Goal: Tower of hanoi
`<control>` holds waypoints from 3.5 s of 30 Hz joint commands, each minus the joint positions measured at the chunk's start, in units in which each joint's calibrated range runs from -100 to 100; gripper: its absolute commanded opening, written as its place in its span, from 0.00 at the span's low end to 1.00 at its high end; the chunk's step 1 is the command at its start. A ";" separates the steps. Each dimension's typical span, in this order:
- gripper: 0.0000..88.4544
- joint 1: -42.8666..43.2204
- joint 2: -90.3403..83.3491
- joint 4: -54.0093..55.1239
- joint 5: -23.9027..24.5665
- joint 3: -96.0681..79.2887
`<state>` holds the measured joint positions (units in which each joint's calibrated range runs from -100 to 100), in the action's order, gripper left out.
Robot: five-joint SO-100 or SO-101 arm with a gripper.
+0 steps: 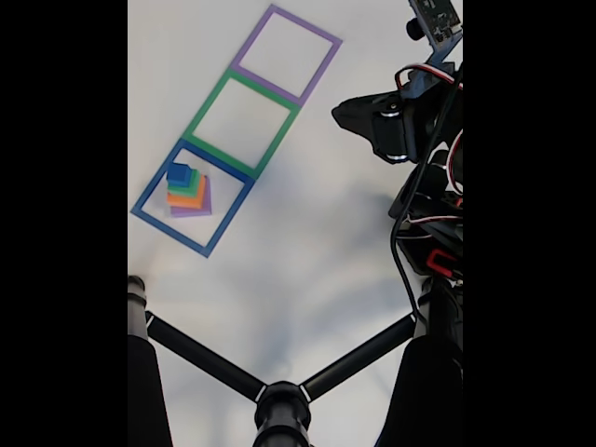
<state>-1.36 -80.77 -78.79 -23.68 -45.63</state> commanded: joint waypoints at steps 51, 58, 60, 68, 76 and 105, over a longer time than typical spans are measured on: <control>0.00 -1.12 -19.15 27.19 112.47 -54.37; 0.00 -1.12 -19.15 27.27 113.57 -54.37; 0.00 -1.12 -19.15 27.35 114.30 -54.37; 0.00 -0.97 -19.15 27.84 120.37 -54.37; 0.00 -1.35 -19.15 27.76 123.50 -54.37; 0.00 -1.65 -19.15 27.60 123.68 -54.37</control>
<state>-2.43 -99.50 -51.48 99.22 -99.48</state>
